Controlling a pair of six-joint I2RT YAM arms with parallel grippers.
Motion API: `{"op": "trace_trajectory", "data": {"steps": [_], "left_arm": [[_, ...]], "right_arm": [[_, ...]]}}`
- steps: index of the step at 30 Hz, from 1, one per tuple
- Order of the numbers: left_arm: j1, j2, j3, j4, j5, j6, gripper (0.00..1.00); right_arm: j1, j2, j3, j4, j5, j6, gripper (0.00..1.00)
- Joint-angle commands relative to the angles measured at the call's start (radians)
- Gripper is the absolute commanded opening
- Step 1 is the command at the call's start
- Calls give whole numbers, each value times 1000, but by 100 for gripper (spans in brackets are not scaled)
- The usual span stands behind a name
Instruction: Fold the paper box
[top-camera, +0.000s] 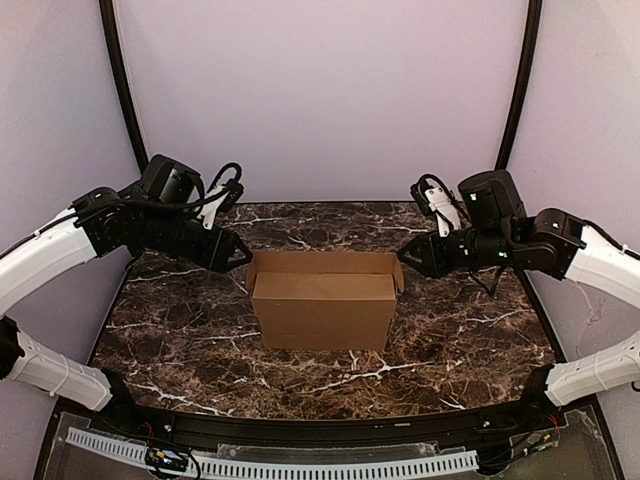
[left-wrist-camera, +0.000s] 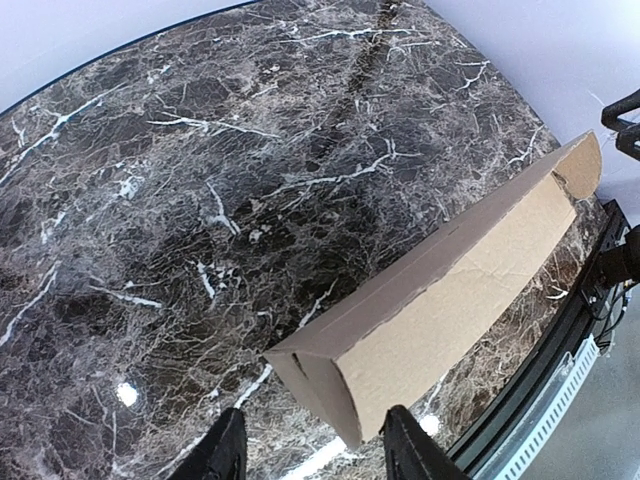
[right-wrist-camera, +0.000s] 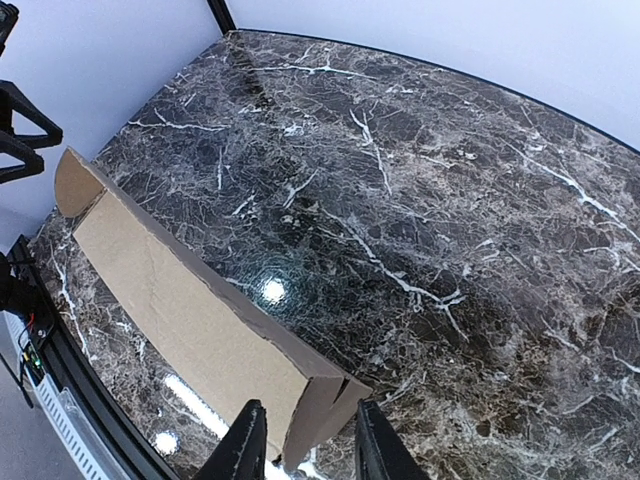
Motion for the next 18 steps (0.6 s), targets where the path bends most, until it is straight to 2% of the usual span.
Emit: {"op": "trace_trajectory", "data": {"steps": [1,9,14,18], "left_arm": [[-3,21,16,38,65,-17,48],[-3,33,5,83,108,-43,46],[-3,43,-3,90,123,-48,29],[-3,46,-11,93,126,-49,20]], "right_arm": [[10,21,1,43,-37,8,31],[10,39,-7,66,-62,19,30],[11,46,-15,70,-66,22,26],[11,49,-22,71,-61,24,23]]}}
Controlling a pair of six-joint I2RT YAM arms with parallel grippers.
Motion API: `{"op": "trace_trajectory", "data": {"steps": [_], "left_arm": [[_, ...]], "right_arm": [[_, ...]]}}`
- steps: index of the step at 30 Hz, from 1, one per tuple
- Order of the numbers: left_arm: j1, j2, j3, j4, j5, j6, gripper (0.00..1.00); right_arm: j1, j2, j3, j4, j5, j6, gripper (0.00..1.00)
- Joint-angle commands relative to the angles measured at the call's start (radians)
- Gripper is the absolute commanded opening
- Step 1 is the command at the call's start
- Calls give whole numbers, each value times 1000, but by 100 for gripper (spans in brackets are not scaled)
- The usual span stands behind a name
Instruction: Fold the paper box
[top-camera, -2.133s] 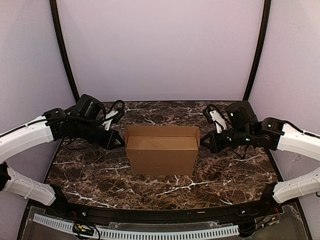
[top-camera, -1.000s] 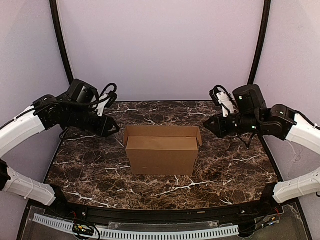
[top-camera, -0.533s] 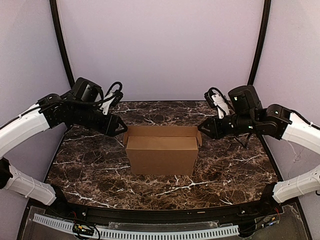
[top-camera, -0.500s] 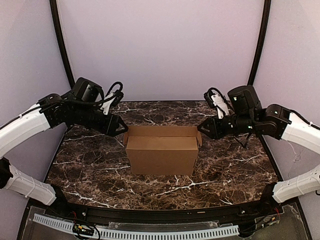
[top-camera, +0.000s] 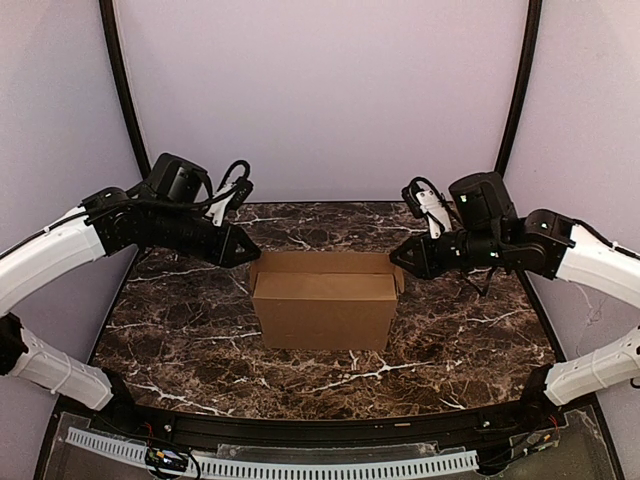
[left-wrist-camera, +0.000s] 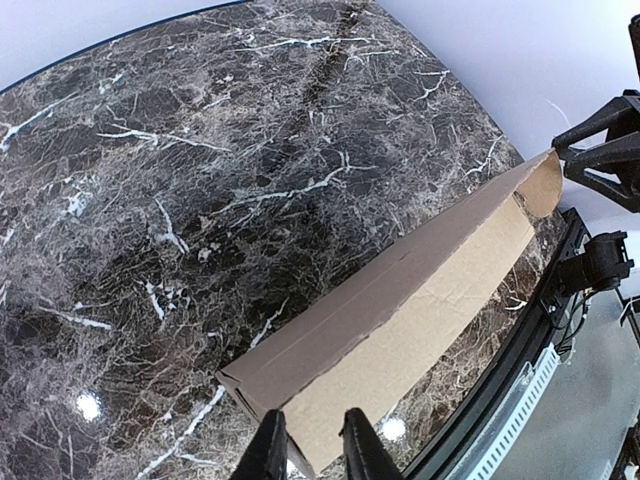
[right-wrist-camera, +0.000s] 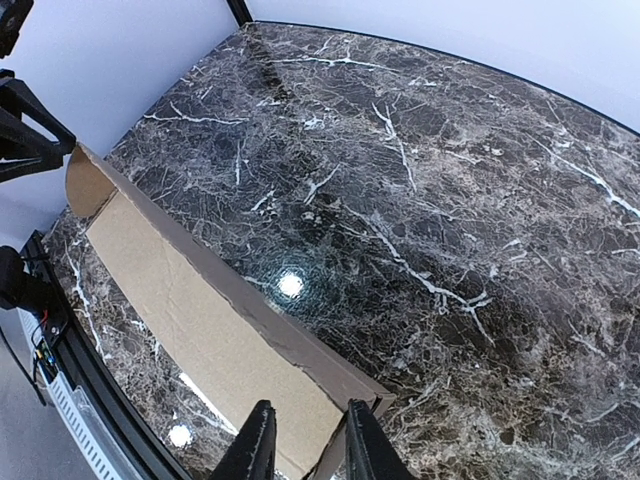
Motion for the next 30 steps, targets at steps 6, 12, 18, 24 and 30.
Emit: {"op": "trace_trajectory", "data": {"steps": [6,12,18,24,30], "left_arm": [[-3,-2,-15,6,15,-2,15],[-3,-12,-15,-21,-17,2,17],[-3,-31,-15,-44,-55,6,29],[-3,-47,-5,-52,-61,4,34],[-3,-61,8,-52,-43,-1,34]], "right_arm": [[11,12,-20,28,-12,13,18],[14,10,-31,27,4,19,19],[14,9,-28,22,12,23,23],[17,12,-22,22,13,20,22],[20,13,-23,21,15,21,22]]}}
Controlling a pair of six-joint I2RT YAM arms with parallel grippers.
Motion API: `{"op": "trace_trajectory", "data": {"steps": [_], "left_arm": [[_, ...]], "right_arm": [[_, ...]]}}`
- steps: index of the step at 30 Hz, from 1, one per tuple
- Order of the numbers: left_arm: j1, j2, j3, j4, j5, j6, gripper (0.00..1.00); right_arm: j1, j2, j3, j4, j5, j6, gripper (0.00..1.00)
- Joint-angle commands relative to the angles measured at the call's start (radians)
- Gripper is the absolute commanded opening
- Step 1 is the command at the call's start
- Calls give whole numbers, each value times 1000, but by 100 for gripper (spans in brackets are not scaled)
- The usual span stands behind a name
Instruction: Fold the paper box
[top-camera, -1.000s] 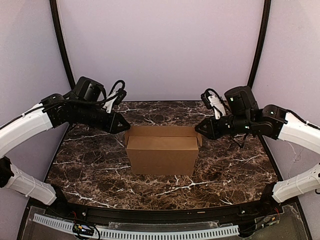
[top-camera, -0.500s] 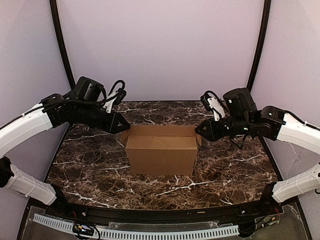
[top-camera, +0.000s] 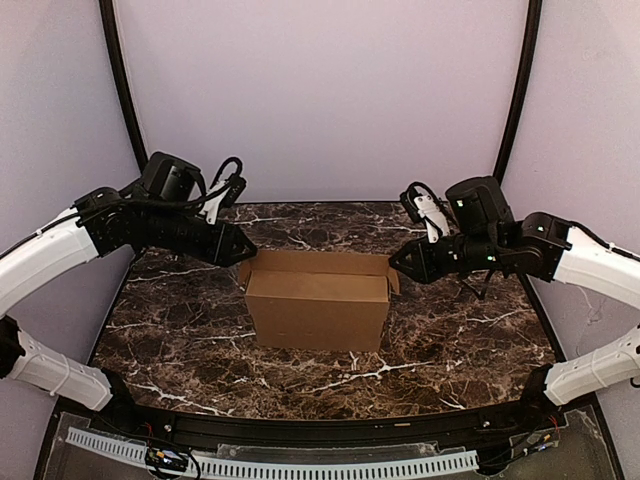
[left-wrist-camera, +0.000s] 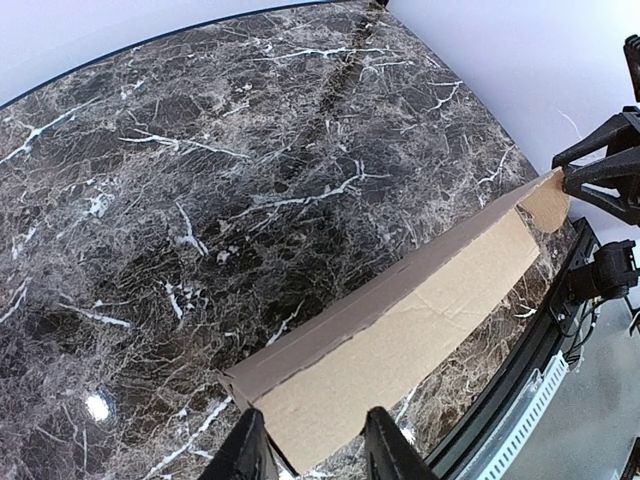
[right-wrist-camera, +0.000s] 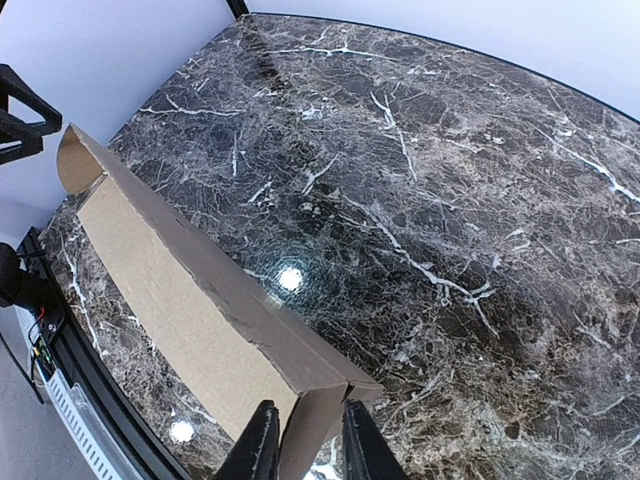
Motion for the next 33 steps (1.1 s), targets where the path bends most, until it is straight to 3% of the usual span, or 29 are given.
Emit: {"op": "trace_trajectory", "data": {"steps": [1,11,23,33], "left_arm": [[-3,-36,10,-39,3,1,34],[-3,-22,-13,-53,-31,13,33],[-2,-9,-41,-39,0,10,14],[-3,-18,-28,-57,-25,17,16]], "right_arm": [[13,7,-4,14,10,8,22],[31,21,21,17,9,10,21],[40,27,32,19,18,14,17],[43,31,36,16,23,17,16]]}}
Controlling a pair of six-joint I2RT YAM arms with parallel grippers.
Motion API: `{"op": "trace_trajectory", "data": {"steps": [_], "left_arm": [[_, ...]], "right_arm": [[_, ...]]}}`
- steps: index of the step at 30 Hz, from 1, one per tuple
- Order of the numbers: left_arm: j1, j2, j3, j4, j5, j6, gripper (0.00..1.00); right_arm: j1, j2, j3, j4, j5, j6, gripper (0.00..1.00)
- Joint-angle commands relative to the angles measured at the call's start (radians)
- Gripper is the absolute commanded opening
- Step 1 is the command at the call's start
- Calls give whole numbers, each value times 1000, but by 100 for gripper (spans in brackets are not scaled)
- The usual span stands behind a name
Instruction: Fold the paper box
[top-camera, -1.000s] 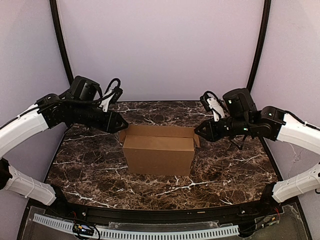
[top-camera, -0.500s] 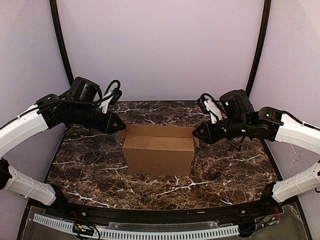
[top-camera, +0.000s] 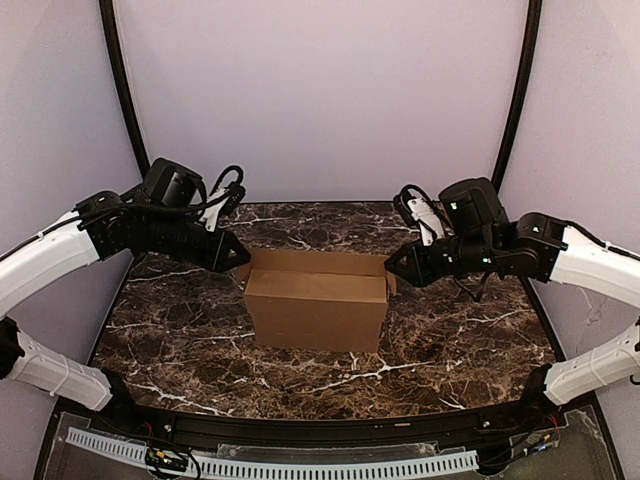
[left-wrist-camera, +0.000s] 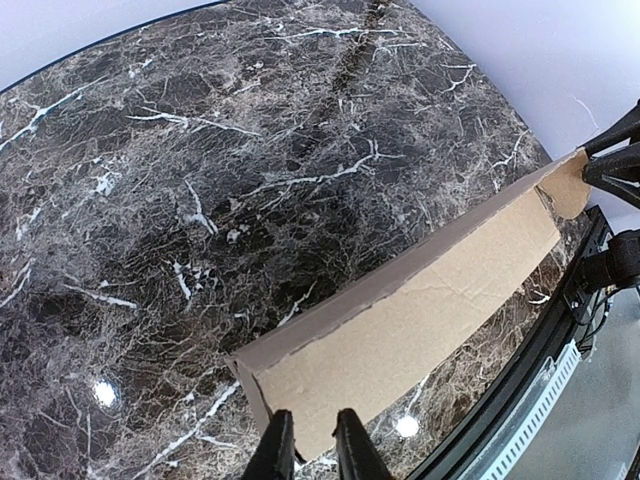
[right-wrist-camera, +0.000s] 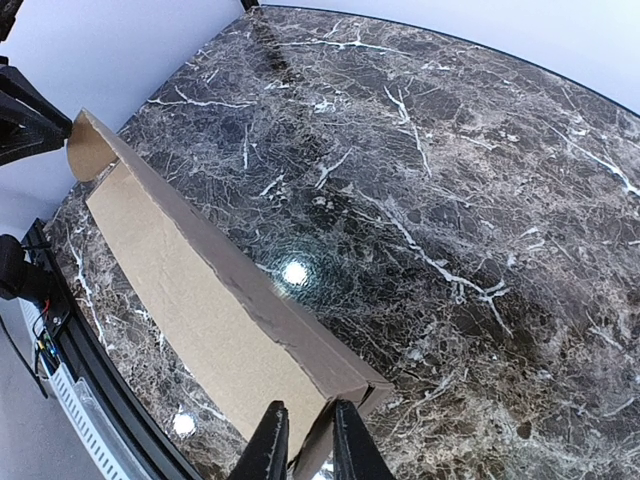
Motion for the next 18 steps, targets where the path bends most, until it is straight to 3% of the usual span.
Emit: {"op": "trace_trajectory", "data": {"steps": [1,7,18], "left_arm": [[-3,-11,11,-41,-13,13,19],[-3,-37,43,-58,-33,16,31],[-2,-23,40,-62,-50,30,32]], "right_arm": [[12,9,25,17,17,8,16],[12,6,22,13,21,10,16],[15,6,27,9,19,9,14]]}}
